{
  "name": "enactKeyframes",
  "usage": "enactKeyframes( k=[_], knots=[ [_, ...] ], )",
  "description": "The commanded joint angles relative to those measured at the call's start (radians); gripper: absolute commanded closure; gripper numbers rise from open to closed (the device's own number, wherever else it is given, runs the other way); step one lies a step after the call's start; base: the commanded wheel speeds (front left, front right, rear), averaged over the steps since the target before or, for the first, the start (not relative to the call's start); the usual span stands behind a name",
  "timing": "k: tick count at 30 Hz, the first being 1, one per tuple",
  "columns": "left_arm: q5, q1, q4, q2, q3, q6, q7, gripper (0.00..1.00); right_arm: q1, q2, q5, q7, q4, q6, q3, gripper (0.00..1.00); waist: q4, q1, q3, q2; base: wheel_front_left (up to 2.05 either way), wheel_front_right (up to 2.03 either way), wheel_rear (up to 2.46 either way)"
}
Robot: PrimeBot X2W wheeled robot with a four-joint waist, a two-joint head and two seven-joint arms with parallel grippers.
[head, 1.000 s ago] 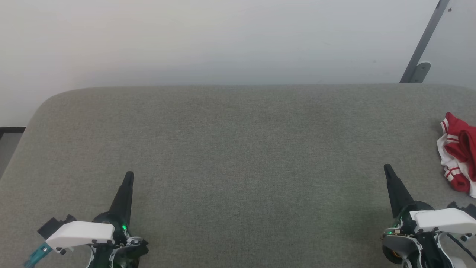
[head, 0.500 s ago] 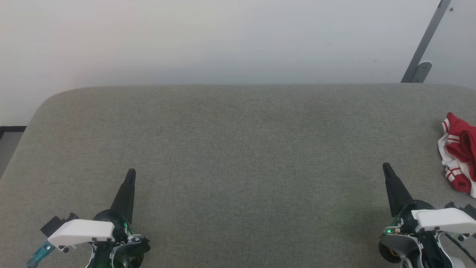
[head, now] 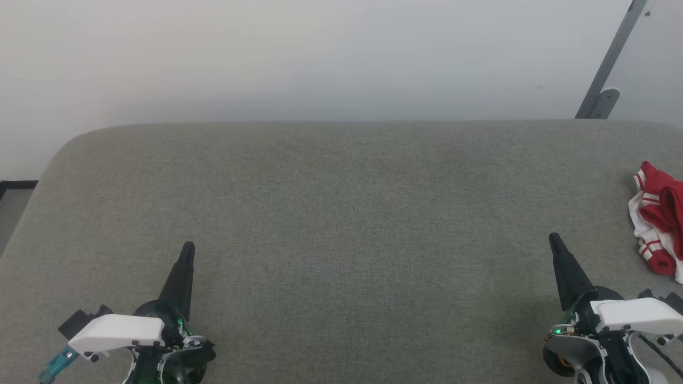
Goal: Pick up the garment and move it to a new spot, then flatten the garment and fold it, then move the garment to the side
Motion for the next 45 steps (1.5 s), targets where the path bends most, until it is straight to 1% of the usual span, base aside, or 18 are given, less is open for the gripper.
enactKeyframes(
  k=[1,45],
  knots=[
    [-0.003,-0.012,-0.001,-0.002,0.001,-0.005,0.003,1.00,-0.006,0.003,0.004,0.003,-0.004,0.000,-0.001,1.00,0.000,0.0000,0.000,0.0000,0.00,0.00,0.00],
    [-0.003,-0.012,-0.001,-0.002,0.001,-0.005,0.003,1.00,-0.005,0.003,0.004,0.002,-0.003,0.000,-0.001,1.00,0.000,0.0000,0.000,0.0000,0.00,0.00,0.00]
  ],
)
